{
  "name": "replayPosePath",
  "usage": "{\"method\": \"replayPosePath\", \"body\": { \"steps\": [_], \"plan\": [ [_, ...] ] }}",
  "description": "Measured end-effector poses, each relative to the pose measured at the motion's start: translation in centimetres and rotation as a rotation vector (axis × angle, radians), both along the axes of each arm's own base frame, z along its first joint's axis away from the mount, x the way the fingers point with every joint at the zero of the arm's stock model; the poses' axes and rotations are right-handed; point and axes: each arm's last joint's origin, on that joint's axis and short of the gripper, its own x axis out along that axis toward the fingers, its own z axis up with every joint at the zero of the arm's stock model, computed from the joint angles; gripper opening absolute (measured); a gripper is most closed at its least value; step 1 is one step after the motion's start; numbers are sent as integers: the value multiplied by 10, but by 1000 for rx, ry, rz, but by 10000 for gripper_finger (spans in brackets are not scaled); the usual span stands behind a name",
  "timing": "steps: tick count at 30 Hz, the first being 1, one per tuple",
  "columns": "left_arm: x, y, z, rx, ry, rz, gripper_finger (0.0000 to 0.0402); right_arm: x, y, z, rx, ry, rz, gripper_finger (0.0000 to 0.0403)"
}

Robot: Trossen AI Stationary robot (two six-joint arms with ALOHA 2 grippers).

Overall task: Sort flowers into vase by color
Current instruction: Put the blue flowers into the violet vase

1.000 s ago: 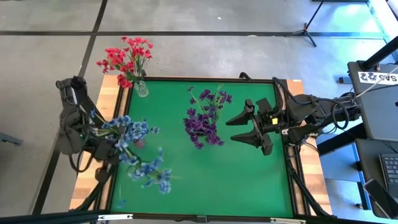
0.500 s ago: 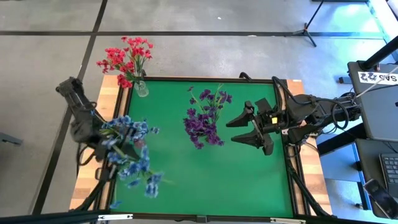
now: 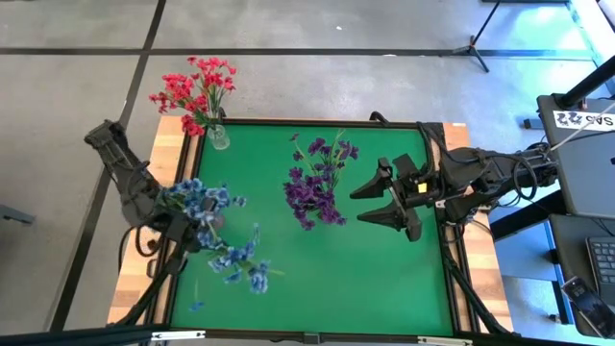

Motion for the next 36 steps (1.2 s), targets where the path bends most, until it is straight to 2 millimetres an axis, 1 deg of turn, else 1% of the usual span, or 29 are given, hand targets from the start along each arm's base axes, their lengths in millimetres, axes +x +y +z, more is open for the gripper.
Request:
{"method": "replayPosePath", "body": {
  "steps": [2,6,8,11,13,16,20,22,24,28,32,34,36],
  "plan": [
    [-9,-1,-5,47,36,11,9,0,-1,-2,-7,15,-21,272],
    [-24,0,-6,42,59,33,9,0,-2,-2,-11,15,-55,272],
    [-29,0,4,0,-15,45,9,0,-2,1,-2,-10,-60,272],
    [-33,2,30,-97,-212,54,9,1,-2,8,20,-84,-61,272],
    [-33,5,44,-135,-319,80,9,1,-2,12,34,-123,-59,272],
    [-32,14,55,-64,-402,165,9,0,-1,16,46,-156,-50,272],
    [-28,36,63,-15,-389,384,7,0,-1,15,41,-153,-32,272],
    [-26,47,63,-8,-390,449,4,0,-1,15,15,-157,-32,272],
    [-21,56,63,-21,-399,476,3,0,-1,15,-27,-168,-37,272],
    [-8,74,56,-23,-365,544,2,1,-3,15,-107,-183,-100,272],
    [6,99,43,-19,-258,742,2,2,-7,15,-139,-186,-158,272],
    [10,112,41,-54,-244,846,2,3,-9,15,-143,-184,-176,272],
    [10,124,41,-89,-253,932,2,5,-13,15,-144,-182,-192,272]
  ]
}}
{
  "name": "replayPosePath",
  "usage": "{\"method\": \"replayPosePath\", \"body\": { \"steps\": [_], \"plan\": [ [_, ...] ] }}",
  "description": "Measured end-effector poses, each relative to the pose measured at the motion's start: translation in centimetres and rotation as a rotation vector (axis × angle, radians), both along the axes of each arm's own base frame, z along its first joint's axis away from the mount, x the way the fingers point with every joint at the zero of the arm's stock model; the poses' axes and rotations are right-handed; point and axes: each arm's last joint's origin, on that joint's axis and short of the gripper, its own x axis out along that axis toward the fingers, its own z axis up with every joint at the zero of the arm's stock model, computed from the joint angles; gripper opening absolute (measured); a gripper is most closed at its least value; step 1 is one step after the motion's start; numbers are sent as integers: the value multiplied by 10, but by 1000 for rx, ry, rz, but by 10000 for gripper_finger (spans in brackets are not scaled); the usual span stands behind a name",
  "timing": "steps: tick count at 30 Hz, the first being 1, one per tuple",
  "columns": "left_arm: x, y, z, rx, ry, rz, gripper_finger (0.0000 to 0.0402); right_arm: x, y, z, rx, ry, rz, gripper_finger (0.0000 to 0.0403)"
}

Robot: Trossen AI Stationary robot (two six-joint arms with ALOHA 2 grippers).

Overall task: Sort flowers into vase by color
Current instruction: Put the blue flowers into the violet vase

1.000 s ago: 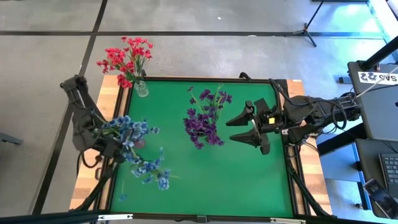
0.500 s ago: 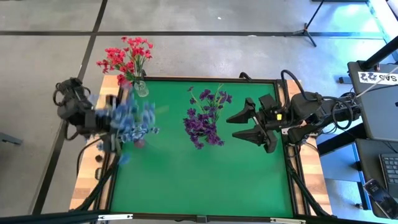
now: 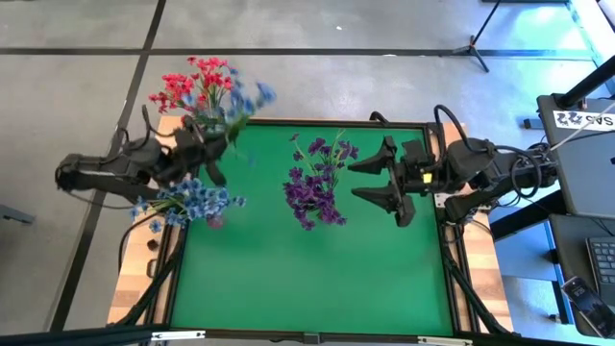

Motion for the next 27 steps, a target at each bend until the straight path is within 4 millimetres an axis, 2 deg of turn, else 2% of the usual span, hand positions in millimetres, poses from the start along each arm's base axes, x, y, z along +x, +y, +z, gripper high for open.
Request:
{"method": "replayPosePath", "body": {
  "steps": [4,8,11,15,20,24,27],
  "plan": [
    [-1,16,-8,-50,57,73,2,2,-6,0,0,1,-27,272],
    [2,25,-22,-148,138,-12,2,3,-10,-1,-1,5,-42,272],
    [1,31,-18,-175,133,-69,2,3,-10,-1,-1,7,-42,272],
    [2,44,-1,-200,160,-120,2,3,-10,-1,-2,11,-40,272],
    [7,67,-9,-365,287,-184,2,3,-10,-1,-3,11,-40,272],
    [1,69,-10,-380,255,-269,2,3,-9,-2,-7,17,-17,272],
    [-10,62,-13,-370,235,-317,2,3,-8,-2,-7,17,15,272]
  ]
}}
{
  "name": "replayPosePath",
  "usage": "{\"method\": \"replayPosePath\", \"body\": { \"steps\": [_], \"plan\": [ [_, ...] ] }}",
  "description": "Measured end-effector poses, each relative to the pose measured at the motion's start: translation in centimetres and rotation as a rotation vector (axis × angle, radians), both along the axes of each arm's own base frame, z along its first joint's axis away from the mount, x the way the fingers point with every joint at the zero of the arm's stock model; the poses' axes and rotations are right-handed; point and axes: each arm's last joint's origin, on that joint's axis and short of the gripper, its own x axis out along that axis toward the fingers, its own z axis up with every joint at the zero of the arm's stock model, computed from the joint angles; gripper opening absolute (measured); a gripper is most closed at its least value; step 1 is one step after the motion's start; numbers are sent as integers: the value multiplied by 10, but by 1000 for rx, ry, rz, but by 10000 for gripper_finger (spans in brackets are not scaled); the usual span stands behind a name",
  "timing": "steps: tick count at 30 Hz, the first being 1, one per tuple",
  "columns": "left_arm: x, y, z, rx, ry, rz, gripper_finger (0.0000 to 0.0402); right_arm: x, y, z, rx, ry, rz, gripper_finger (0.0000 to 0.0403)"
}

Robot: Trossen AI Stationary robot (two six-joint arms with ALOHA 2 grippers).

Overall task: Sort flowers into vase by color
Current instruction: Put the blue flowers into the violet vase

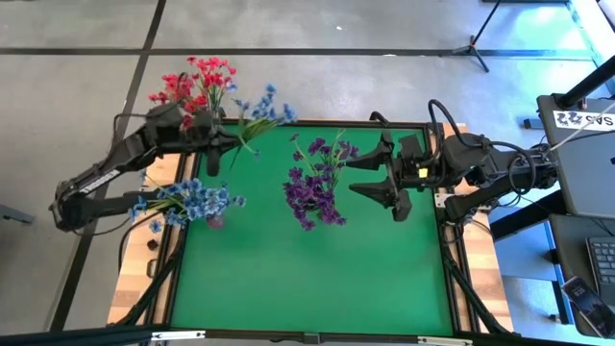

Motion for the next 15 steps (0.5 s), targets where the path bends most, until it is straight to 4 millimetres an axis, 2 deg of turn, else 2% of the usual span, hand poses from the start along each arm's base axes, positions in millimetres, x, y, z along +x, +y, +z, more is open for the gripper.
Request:
{"method": "replayPosePath", "body": {
  "steps": [2,7,12,15],
  "plan": [
    [-9,-7,-1,35,-41,-22,2,0,1,0,-1,0,20,272],
    [-27,-19,-18,107,-71,-25,2,0,1,0,-2,0,26,272],
    [-34,-23,-30,82,-35,-17,2,0,0,0,-2,-1,16,272],
    [-42,-30,-29,71,-53,-76,2,0,0,0,-1,-1,16,272]
  ]
}}
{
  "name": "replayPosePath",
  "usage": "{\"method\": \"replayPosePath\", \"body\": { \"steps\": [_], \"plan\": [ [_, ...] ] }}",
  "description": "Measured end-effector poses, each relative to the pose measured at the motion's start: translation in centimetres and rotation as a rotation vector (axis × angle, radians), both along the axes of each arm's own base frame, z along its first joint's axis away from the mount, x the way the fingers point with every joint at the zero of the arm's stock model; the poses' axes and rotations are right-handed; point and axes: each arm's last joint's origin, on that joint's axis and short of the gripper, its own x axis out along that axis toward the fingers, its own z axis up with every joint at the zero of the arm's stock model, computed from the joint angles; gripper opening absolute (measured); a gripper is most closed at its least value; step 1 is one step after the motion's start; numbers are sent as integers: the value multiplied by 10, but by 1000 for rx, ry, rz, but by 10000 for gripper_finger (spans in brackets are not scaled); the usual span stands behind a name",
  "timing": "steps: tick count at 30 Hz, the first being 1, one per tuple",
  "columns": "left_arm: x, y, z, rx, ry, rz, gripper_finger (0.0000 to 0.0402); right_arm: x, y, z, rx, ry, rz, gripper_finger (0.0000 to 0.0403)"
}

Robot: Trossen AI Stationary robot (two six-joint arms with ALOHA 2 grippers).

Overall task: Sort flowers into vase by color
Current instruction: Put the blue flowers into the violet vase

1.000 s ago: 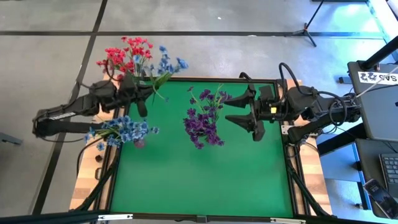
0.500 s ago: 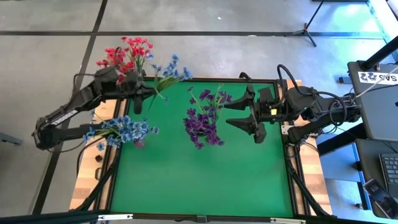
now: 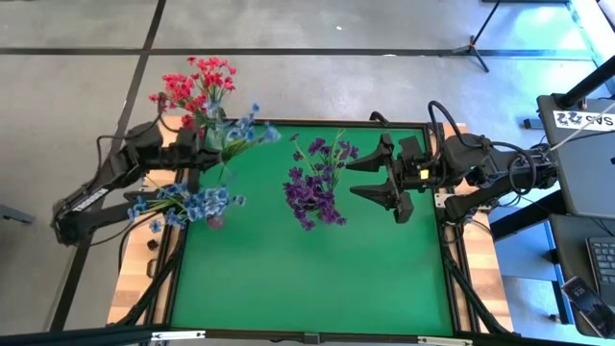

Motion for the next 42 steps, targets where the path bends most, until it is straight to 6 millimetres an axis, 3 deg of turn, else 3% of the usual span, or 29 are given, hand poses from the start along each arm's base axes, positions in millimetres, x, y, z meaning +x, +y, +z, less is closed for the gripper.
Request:
{"method": "replayPosePath", "body": {
  "steps": [11,21,25,34,42],
  "plan": [
    [-42,-29,-6,-36,-54,3,2,0,-2,0,32,2,-52,272],
    [-58,-32,-16,-83,-24,236,2,6,0,-3,31,14,-71,272],
    [-61,-30,-23,-186,18,347,2,13,1,-8,26,32,-67,272],
    [-85,-48,-21,-152,-124,308,2,17,3,-10,23,41,-50,272],
    [-77,-46,-25,-177,-146,202,2,18,0,-10,49,44,-47,272]
  ]
}}
